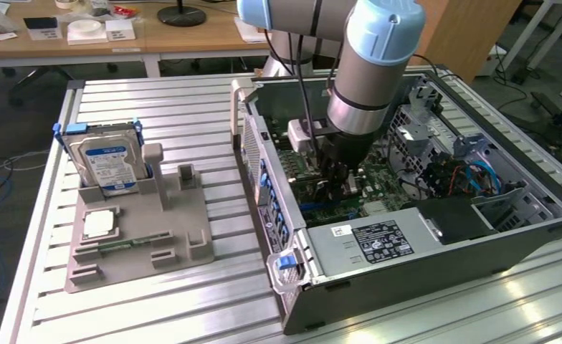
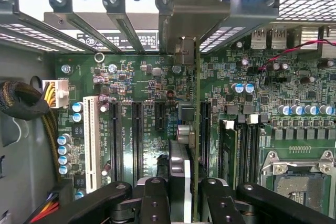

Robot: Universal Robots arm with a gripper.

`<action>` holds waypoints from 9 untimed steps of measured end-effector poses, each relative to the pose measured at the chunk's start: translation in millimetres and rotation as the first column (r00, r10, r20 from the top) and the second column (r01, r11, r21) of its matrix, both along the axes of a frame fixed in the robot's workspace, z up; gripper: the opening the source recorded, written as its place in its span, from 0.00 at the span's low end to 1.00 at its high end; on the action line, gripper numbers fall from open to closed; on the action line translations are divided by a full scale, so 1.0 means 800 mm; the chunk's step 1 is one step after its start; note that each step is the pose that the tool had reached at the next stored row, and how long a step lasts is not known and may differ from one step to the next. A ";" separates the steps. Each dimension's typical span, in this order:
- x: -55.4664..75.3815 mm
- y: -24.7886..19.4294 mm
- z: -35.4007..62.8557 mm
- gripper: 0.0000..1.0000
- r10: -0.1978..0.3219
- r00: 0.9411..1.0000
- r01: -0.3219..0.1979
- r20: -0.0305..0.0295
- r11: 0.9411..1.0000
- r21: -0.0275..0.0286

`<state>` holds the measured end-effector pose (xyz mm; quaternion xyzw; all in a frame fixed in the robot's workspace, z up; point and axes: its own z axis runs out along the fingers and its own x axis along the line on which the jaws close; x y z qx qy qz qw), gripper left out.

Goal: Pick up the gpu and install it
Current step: 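Insert the gpu into the slot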

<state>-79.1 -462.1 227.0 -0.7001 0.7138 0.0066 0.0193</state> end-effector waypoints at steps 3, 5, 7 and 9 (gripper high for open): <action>0.000 0.0000 -0.002 0.28 0.000 1.000 0.000 0.000 1.000 0.000; 0.000 0.0000 -0.004 0.28 0.000 1.000 0.000 0.000 1.000 0.001; 0.000 -0.0001 -0.005 0.28 0.000 1.000 0.000 0.000 1.000 0.001; 0.000 -0.0001 -0.007 0.28 0.000 1.000 0.000 0.000 1.000 0.001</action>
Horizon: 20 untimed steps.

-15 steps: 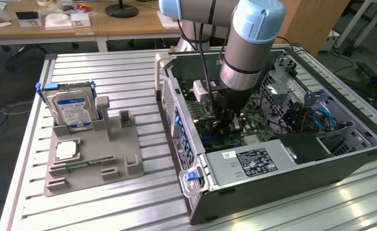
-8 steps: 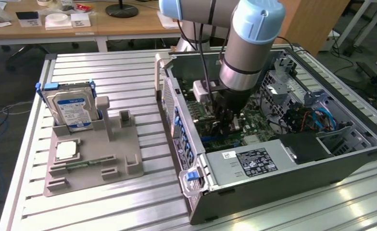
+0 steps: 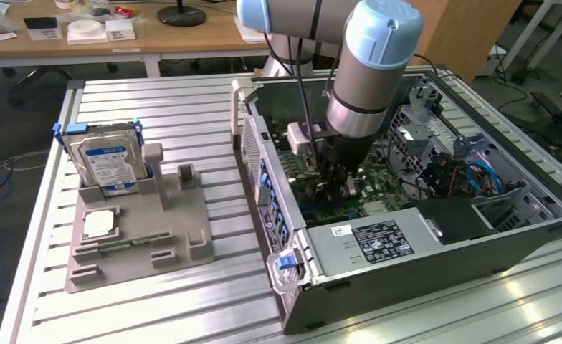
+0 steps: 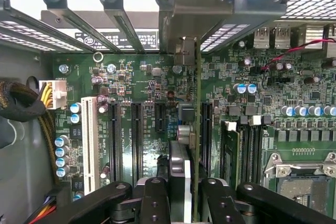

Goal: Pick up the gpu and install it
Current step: 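Insert the gpu into the slot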

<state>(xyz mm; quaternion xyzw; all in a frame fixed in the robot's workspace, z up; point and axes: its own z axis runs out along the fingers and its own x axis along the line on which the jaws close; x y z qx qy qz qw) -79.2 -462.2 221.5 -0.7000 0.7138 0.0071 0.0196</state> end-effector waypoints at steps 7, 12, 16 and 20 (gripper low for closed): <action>0.000 0.0001 -0.003 0.28 0.000 1.000 0.000 0.000 1.000 0.001; 0.000 0.0001 -0.003 0.28 0.000 1.000 0.000 0.000 1.000 0.001; 0.000 0.0002 -0.001 0.28 0.000 1.000 0.000 0.003 1.000 0.001; 0.000 0.0001 0.001 0.28 0.000 1.000 0.000 0.006 1.000 0.001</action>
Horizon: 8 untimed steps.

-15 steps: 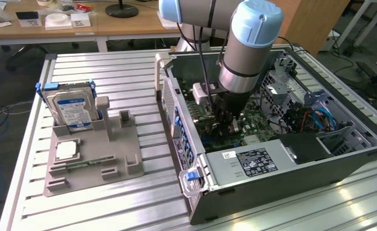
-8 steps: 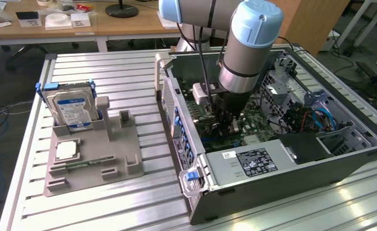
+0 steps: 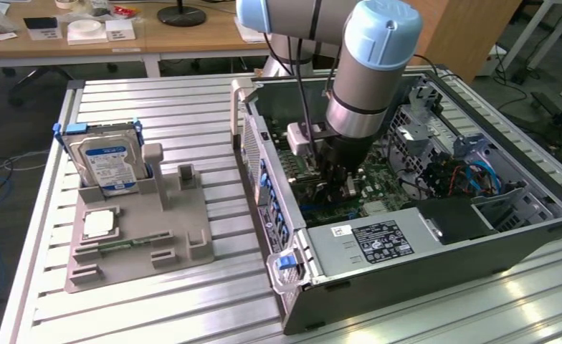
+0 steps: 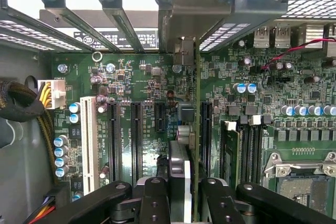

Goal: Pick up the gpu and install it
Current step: 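Insert the gpu into the slot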

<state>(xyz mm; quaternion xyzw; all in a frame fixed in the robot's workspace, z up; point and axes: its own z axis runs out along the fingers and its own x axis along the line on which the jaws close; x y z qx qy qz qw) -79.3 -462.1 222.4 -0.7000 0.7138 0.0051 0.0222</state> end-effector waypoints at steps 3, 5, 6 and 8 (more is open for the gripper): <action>0.000 0.0000 0.001 0.28 0.000 1.000 0.000 0.002 1.000 0.000; 0.000 0.0000 0.001 0.28 0.000 1.000 0.000 0.003 1.000 0.000; 0.000 0.0000 0.001 0.28 0.000 1.000 0.000 0.003 1.000 0.000; 0.000 0.0000 0.001 0.28 0.000 1.000 0.000 0.003 1.000 0.000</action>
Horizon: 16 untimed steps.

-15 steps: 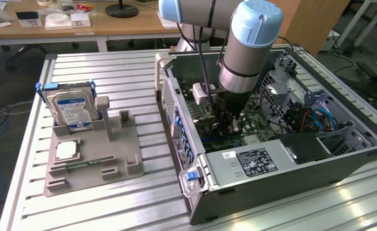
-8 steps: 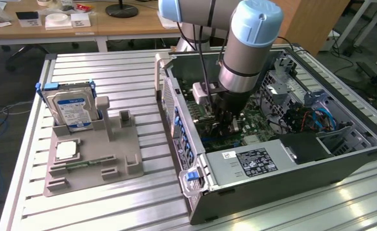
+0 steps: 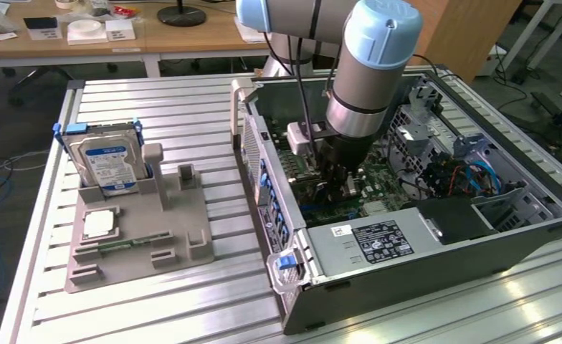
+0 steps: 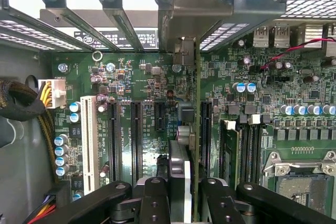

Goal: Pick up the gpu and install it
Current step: 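Insert the gpu into the slot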

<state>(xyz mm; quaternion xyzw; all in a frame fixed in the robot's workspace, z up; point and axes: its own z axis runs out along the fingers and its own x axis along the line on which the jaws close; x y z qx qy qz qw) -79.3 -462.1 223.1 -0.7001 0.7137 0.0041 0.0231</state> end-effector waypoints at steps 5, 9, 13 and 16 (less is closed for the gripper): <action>0.000 0.0000 0.000 0.28 0.000 1.000 0.000 0.005 1.000 0.000; 0.000 0.0000 0.000 0.28 0.000 1.000 0.000 0.028 1.000 0.000; 0.000 0.0000 0.000 0.28 0.000 0.999 0.000 0.034 1.000 0.000; 0.000 0.0000 0.000 0.28 0.000 0.999 0.000 0.034 1.000 0.000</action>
